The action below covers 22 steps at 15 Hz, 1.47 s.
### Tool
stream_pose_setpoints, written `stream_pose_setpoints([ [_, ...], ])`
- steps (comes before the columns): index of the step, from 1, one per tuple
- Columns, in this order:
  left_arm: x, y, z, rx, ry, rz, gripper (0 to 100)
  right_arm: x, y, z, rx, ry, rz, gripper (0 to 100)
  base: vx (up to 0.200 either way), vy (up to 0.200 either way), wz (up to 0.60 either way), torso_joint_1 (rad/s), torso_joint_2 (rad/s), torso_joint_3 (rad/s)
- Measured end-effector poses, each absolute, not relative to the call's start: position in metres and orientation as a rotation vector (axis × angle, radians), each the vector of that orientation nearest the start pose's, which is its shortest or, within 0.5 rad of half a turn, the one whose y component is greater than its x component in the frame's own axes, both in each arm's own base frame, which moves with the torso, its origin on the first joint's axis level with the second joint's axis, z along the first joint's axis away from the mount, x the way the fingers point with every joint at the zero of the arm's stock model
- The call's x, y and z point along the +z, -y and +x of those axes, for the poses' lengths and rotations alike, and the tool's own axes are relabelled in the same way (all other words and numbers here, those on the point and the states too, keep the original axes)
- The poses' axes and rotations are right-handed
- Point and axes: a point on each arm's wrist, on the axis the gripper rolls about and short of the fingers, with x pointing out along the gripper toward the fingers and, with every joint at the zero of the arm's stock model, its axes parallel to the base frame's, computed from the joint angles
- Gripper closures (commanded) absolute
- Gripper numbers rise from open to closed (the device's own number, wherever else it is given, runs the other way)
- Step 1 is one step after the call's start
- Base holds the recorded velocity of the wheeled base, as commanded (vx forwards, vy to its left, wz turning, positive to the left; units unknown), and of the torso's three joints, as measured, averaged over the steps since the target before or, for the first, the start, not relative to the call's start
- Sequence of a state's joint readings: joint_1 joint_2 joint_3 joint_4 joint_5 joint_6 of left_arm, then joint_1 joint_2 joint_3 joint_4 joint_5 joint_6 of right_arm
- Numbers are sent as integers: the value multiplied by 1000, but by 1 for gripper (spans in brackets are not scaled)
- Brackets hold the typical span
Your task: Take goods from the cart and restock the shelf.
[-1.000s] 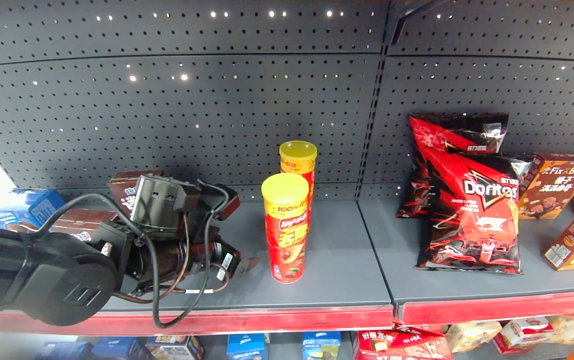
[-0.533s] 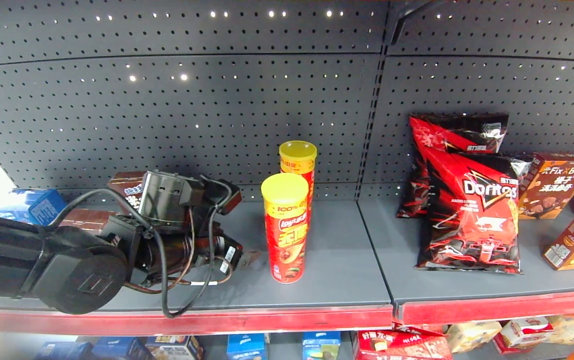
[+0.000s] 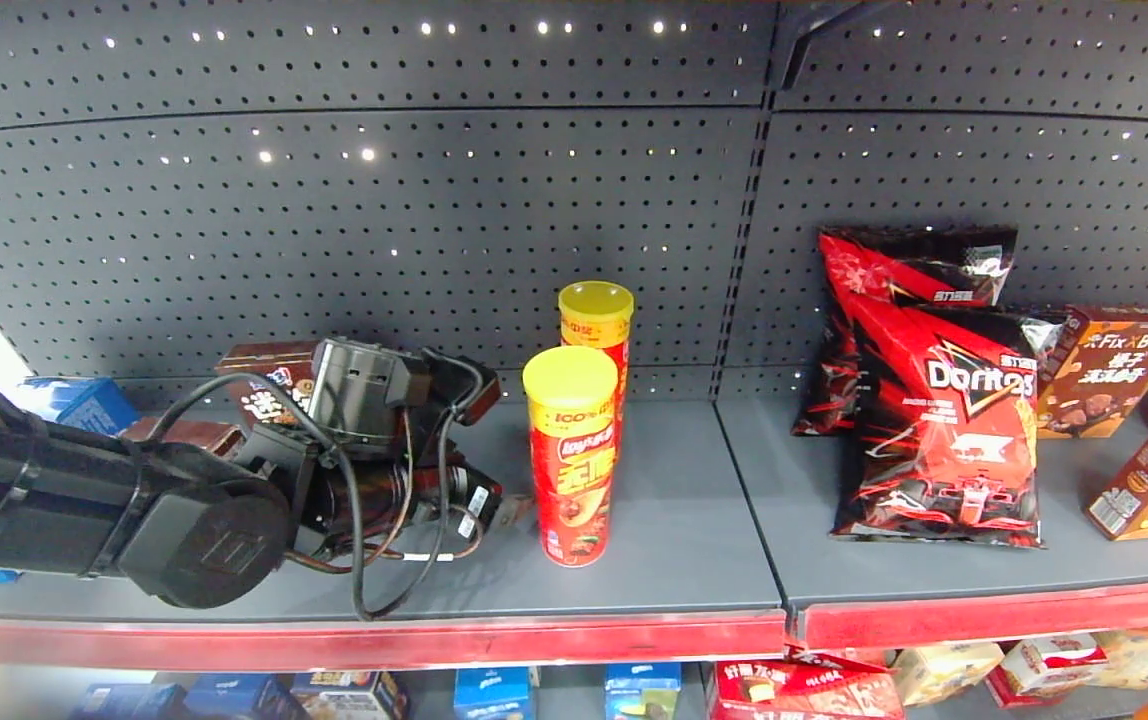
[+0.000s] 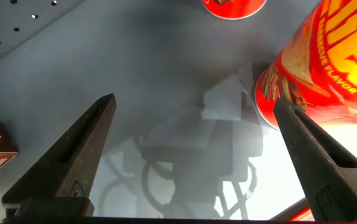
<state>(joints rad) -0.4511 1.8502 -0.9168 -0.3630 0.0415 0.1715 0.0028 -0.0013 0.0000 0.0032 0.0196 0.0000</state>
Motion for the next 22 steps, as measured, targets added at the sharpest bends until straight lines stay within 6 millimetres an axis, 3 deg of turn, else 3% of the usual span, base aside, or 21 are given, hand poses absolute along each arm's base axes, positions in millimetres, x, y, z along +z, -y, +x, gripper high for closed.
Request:
stream_pose_setpoints([
  [22, 136, 166, 302, -489, -514, 287, 0, 75, 0, -23, 22, -2, 0, 0, 0, 0, 0, 0, 0, 0],
])
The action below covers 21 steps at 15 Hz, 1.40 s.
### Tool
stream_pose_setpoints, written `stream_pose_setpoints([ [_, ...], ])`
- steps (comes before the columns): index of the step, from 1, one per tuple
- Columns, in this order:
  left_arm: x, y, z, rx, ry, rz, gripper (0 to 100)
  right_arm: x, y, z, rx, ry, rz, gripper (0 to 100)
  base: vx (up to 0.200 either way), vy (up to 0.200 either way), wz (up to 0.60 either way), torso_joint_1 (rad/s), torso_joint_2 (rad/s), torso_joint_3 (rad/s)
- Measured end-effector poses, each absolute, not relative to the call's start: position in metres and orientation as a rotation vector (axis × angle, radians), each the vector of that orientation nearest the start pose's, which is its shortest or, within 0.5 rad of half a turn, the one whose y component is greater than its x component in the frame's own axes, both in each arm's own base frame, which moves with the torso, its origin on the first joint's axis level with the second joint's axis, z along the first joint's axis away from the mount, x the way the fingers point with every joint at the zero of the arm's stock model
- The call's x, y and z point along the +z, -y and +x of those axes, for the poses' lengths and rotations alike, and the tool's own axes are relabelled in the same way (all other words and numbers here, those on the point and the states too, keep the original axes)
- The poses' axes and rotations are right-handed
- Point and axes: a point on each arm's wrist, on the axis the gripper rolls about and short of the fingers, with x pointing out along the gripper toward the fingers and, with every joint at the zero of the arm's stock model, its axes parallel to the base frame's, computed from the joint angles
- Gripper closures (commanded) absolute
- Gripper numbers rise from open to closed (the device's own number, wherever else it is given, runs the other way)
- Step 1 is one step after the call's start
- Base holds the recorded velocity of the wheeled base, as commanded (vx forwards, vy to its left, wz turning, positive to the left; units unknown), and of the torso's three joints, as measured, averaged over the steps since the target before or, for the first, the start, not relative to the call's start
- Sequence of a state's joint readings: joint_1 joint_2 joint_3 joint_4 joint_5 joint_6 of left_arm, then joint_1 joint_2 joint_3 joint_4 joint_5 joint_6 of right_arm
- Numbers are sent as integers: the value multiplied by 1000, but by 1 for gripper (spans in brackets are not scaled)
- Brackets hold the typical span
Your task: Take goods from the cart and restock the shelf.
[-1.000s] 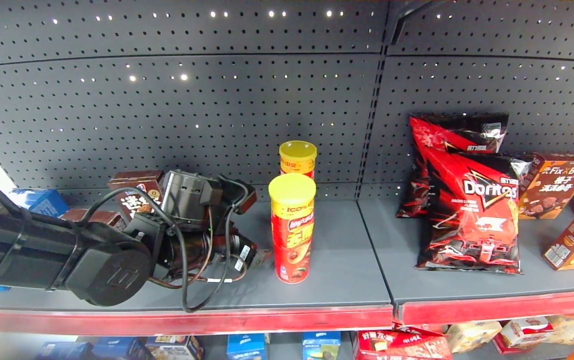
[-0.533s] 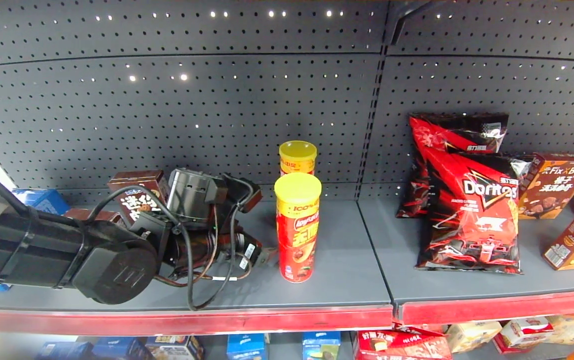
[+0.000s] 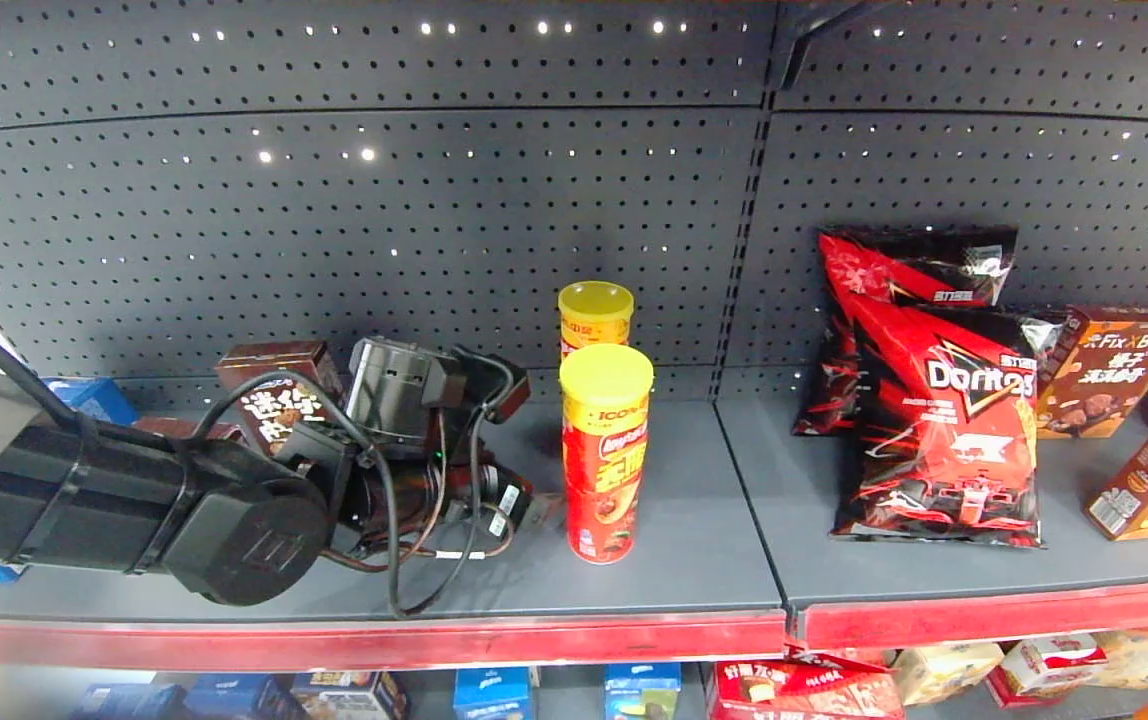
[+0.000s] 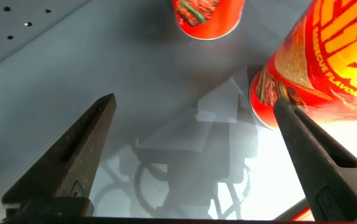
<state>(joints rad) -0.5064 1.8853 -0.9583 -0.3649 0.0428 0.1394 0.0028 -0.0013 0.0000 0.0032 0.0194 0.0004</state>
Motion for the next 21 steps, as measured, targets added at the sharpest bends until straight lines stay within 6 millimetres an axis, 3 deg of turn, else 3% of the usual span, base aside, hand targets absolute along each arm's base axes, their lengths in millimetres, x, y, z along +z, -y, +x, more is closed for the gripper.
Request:
stream_pose_setpoints([
  [4, 125, 166, 287, -511, -564, 308, 0, 75, 0, -23, 22, -2, 0, 0, 0, 0, 0, 0, 0, 0],
  [9, 129, 154, 267, -510, -572, 309, 0, 75, 0, -23, 22, -2, 0, 0, 0, 0, 0, 0, 0, 0],
  [17, 138, 162, 261, -537, -535, 308, 0, 75, 0, -23, 22, -2, 0, 0, 0, 0, 0, 0, 0, 0],
  [21, 145, 177, 263, -563, -513, 266, 0, 75, 0, -23, 22, -2, -1, 0, 0, 0, 0, 0, 0, 0],
])
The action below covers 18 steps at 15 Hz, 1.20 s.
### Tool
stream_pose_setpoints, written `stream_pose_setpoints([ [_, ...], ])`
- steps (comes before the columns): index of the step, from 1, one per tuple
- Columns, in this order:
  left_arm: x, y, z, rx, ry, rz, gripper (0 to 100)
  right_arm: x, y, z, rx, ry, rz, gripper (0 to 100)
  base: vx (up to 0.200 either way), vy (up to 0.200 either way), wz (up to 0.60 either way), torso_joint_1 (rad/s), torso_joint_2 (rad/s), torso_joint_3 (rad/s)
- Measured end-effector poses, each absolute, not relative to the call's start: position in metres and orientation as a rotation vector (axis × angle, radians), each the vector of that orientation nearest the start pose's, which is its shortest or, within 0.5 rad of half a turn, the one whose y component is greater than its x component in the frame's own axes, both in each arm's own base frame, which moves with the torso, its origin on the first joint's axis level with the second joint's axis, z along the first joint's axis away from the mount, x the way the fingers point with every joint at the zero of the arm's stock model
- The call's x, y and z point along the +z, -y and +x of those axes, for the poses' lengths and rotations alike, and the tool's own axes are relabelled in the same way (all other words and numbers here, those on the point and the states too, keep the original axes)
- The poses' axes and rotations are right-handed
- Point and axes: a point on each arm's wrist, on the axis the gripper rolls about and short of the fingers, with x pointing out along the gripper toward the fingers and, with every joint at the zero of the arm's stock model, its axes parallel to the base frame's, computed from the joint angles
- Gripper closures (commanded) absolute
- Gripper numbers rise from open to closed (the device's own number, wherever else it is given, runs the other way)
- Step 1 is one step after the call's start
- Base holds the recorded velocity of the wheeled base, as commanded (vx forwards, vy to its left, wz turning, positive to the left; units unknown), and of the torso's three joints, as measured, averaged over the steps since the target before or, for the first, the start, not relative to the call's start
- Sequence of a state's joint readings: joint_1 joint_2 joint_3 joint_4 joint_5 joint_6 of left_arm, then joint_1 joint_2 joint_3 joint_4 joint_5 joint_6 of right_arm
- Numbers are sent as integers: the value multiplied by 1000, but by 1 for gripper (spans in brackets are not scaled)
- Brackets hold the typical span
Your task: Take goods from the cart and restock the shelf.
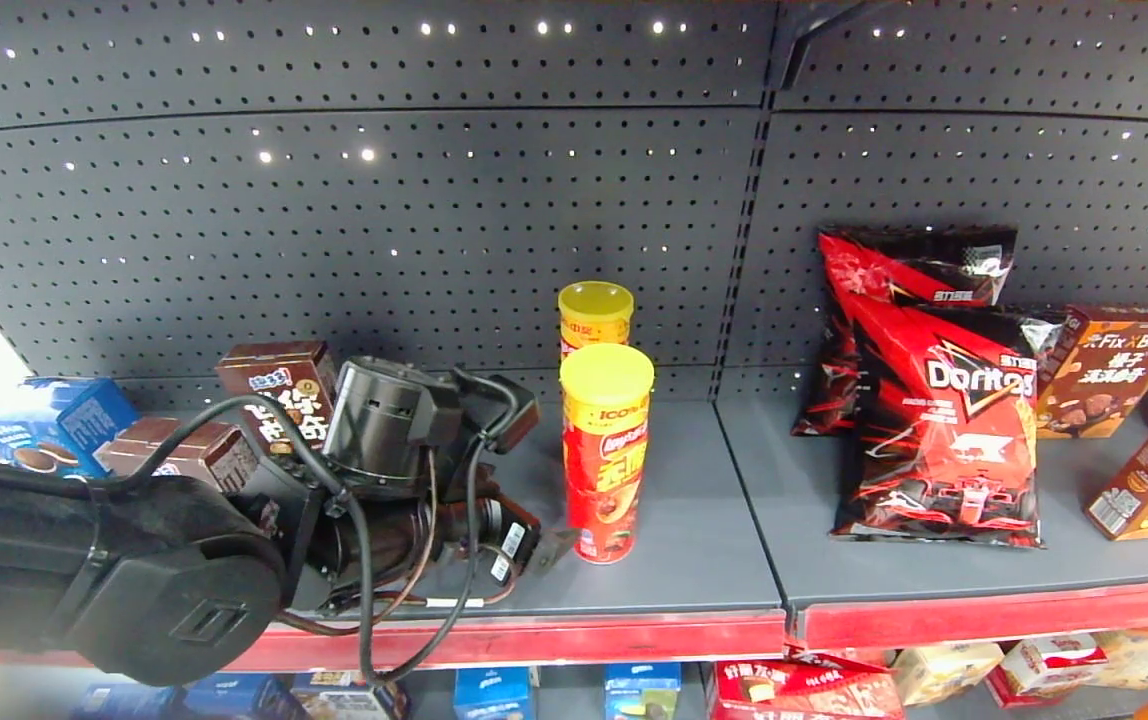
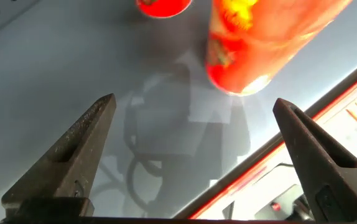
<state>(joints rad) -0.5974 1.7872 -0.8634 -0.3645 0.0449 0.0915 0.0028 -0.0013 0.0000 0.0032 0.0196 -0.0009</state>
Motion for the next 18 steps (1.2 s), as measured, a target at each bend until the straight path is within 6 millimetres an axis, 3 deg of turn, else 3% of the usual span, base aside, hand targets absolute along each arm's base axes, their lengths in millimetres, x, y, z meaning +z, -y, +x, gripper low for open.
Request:
stream_pose_setpoints([
  [5, 142, 190, 265, -575, -513, 264, 0, 75, 0, -23, 22, -1, -1, 0, 0, 0, 0, 0, 0, 0],
  [18, 138, 186, 280, -533, -522, 259, 0, 75, 0, -23, 22, -2, -1, 0, 0, 0, 0, 0, 0, 0],
])
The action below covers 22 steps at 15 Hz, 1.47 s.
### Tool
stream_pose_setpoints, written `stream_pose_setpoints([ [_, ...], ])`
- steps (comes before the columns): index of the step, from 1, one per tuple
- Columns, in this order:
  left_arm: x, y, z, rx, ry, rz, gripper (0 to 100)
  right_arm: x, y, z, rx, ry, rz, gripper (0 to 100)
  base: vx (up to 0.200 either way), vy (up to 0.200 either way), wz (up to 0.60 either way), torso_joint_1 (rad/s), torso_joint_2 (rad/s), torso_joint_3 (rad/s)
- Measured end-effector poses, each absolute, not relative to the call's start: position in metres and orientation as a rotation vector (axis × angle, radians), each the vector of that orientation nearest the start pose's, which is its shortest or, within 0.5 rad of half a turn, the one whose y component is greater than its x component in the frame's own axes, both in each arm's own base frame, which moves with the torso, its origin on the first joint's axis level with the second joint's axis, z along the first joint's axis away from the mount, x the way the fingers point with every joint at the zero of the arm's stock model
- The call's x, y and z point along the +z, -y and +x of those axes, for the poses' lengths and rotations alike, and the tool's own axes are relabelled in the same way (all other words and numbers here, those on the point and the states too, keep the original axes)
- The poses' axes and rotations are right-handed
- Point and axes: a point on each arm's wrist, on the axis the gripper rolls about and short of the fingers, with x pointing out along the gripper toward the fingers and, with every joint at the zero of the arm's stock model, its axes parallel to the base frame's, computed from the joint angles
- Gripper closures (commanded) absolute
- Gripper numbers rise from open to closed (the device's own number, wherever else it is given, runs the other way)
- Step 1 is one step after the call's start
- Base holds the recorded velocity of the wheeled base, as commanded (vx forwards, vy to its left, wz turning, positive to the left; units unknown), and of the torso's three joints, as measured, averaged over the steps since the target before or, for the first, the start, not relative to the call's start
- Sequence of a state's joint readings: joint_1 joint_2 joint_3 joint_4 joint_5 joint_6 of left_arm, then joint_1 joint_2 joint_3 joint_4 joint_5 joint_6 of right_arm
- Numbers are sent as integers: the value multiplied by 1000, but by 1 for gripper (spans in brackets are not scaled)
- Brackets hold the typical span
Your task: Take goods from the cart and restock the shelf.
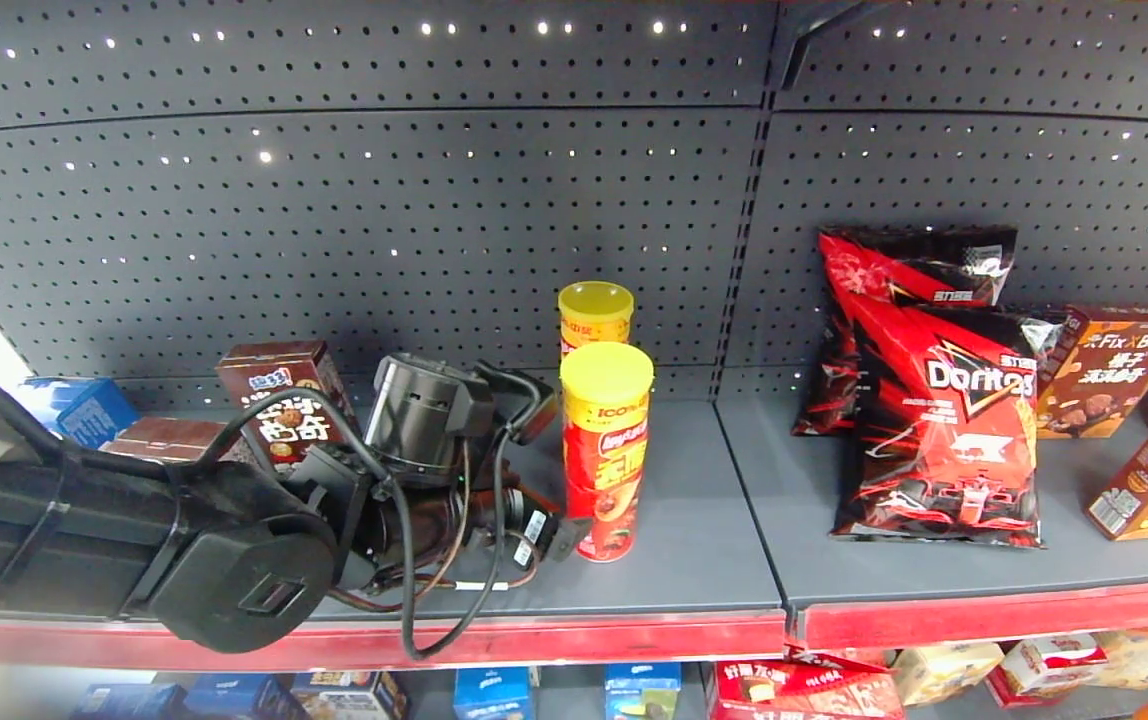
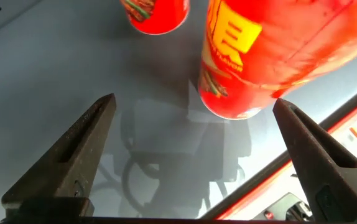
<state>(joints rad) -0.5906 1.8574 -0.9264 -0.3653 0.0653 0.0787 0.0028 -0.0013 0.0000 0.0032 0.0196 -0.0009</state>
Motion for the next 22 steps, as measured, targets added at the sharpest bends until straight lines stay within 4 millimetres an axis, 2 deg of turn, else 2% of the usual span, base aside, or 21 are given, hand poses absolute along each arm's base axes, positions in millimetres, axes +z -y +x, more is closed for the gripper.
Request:
stream_pose_setpoints([
  [8, 139, 177, 287, -502, -508, 245, 0, 75, 0, -23, 22, -2, -1, 0, 0, 0, 0, 0, 0, 0],
  [13, 142, 172, 277, -498, -510, 248, 0, 75, 0, -23, 22, -2, -1, 0, 0, 0, 0, 0, 0, 0],
  [16, 157, 151, 262, -461, -471, 231, 0, 75, 0, -23, 22, -2, -1, 0, 0, 0, 0, 0, 0, 0],
  [19, 190, 117, 246, -384, -367, 187, 0, 75, 0, -23, 22, -2, -1, 0, 0, 0, 0, 0, 0, 0],
  [22, 216, 87, 212, -330, -261, 160, 0, 75, 0, -23, 22, -2, -1, 0, 0, 0, 0, 0, 0, 0],
])
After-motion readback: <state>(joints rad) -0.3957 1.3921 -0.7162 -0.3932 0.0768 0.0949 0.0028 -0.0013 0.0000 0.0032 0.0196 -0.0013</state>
